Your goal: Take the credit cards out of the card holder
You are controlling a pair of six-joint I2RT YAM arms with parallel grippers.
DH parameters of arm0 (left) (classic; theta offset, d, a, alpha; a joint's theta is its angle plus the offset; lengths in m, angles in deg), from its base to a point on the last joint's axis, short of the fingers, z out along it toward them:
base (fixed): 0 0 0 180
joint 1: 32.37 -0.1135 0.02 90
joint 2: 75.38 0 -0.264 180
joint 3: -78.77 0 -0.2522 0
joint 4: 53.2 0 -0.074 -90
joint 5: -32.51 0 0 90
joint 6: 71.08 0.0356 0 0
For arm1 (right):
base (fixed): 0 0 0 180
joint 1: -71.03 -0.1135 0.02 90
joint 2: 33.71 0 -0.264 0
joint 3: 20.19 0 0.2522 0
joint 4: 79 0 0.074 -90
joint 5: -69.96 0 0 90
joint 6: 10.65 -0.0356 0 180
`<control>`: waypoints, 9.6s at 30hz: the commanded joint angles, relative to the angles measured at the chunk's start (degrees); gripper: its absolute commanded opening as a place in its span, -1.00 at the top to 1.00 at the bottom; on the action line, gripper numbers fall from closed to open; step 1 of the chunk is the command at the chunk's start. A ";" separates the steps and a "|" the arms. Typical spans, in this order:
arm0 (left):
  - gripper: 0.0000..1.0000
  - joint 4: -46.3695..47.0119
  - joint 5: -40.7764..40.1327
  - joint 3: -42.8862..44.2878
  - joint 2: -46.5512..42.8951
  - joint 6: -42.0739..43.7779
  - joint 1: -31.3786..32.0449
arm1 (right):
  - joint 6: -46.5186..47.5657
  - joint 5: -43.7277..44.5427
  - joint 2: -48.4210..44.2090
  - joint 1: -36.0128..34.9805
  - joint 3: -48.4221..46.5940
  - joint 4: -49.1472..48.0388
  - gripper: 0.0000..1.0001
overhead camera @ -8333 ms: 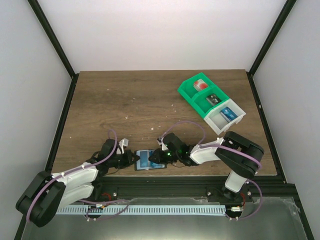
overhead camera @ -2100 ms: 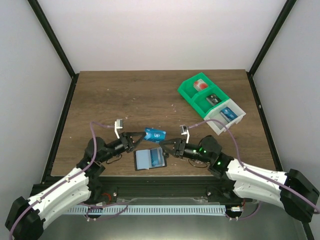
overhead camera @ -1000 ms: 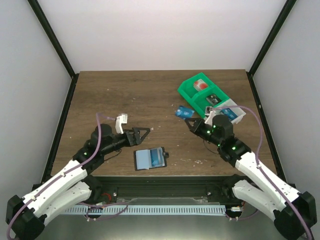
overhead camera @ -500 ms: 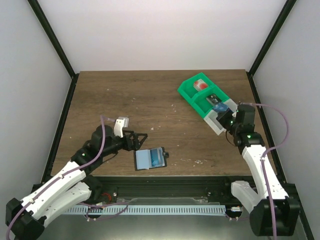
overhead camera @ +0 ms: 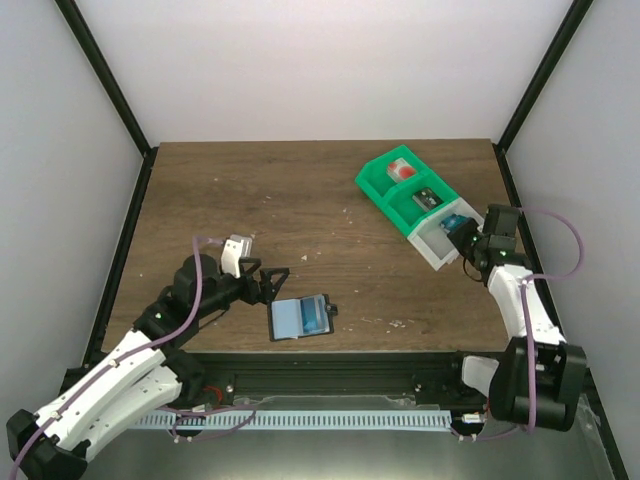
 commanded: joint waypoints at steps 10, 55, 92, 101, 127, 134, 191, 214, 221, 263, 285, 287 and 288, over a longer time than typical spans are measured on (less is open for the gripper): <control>-1.00 -0.44 -0.27 0.68 2.02 2.14 -0.20 | 3.30 -5.83 12.91 3.45 -2.67 -13.08 0.99; -1.00 -0.43 -0.68 0.28 1.99 1.39 -0.16 | 2.89 -3.10 24.80 8.05 -6.14 -14.26 0.80; -0.76 8.95 8.69 -10.51 10.50 -20.14 -0.36 | 9.09 -19.71 -1.23 -2.30 -0.81 -2.48 0.49; -0.33 23.97 18.25 -15.42 19.50 -23.96 -0.35 | -0.15 -15.62 -8.58 -22.47 8.50 -6.06 0.50; -0.11 38.56 18.39 -23.98 28.09 -29.61 -0.35 | -7.15 -9.65 13.47 -58.75 7.77 -21.18 0.53; -0.11 36.71 17.19 -24.39 26.71 -28.78 -0.39 | -6.24 -10.35 16.14 -59.13 7.45 -20.83 0.52; 0.02 49.82 19.81 -25.21 34.80 -31.05 -1.00 | -9.29 -12.37 26.55 -59.60 9.03 -28.25 0.66; 0.22 56.93 18.96 -24.13 45.72 -32.03 0.74 | -14.93 -16.29 29.85 -60.56 15.06 -38.15 0.73; 0.62 59.19 19.76 -24.44 47.39 -32.41 0.77 | -15.14 -16.10 30.81 -60.70 14.91 -38.36 0.75; 1.00 59.96 22.01 -24.67 42.05 -34.87 0.77 | -15.88 -14.81 32.63 -60.69 15.69 -38.93 0.77; 1.00 28.63 6.03 -21.78 14.43 -29.60 0.54 | -14.90 -11.52 31.05 -60.70 12.81 -32.94 0.77; 1.00 27.12 5.28 -21.19 12.28 -28.32 0.53 | -14.52 -10.79 30.62 -60.69 12.10 -31.88 0.76; 1.00 26.86 5.09 -21.08 11.14 -27.17 0.50 | -14.35 -10.64 30.38 -60.70 11.77 -31.47 0.76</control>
